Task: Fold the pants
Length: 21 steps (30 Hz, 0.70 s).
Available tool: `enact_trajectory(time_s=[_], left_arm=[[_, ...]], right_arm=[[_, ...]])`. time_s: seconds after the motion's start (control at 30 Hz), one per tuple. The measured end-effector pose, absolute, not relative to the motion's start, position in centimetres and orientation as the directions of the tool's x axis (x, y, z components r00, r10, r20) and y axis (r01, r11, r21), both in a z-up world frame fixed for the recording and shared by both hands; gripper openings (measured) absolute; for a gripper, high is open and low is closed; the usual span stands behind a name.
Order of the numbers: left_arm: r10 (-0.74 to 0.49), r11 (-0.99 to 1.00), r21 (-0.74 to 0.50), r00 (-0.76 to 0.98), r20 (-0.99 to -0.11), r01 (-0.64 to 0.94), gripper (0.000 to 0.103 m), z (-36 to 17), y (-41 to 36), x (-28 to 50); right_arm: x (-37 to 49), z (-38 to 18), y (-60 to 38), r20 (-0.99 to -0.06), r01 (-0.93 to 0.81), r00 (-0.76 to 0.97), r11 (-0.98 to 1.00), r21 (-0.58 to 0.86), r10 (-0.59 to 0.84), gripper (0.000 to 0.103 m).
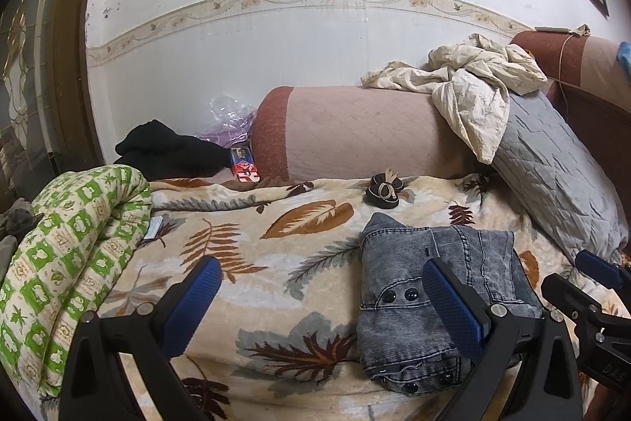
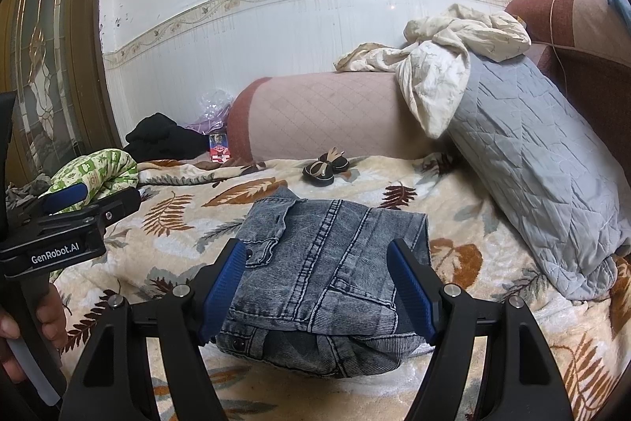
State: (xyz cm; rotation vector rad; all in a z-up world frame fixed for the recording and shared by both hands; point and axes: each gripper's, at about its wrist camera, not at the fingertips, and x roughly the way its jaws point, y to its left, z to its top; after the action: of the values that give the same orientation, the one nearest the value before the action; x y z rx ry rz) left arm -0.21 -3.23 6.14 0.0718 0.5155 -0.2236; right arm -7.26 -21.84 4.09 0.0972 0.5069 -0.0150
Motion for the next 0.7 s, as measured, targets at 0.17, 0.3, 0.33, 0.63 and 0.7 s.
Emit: enact_trajectory(time_s=[0.17, 0.3, 0.33, 0.63, 0.7], left_arm=[[-0.206, 0.970, 0.015, 0.846, -0.492, 0.244, 0.103, 6.26, -3.24, -0.33], [-0.213, 0.968, 0.014, 0.846, -0.489, 0.251, 0.103, 6.36, -3.28, -0.45], [-0.215, 0.967, 0.012, 0.846, -0.487, 0.253, 0.103, 6.39, -3.26, -0.47], [-0.230, 0.961, 0.020, 0.840, -0.491, 0.275, 0.103, 6.09, -3.66, -0.59], [-0.227, 0.962, 0.027, 0.847, -0.481, 0.273, 0.103, 6.00, -3.82, -0.85]], right_arm=[[-7.28, 4.10, -21.82, -0.485, 0.038, 0.874, 0.995, 0.090, 0.010, 0.075], [-7.25, 4.09, -21.82, -0.486, 0.038, 0.874, 0.995, 0.088, 0.010, 0.075], [-7.24, 4.10, -21.84, -0.487, 0.037, 0.873, 0.995, 0.088, 0.011, 0.075], [-7.29, 4.29, -22.00, -0.482, 0.023, 0.876, 0.996, 0.090, 0.023, 0.075], [-7.33, 4.35, -22.03, -0.480, 0.020, 0.877, 0.996, 0.092, 0.027, 0.075]])
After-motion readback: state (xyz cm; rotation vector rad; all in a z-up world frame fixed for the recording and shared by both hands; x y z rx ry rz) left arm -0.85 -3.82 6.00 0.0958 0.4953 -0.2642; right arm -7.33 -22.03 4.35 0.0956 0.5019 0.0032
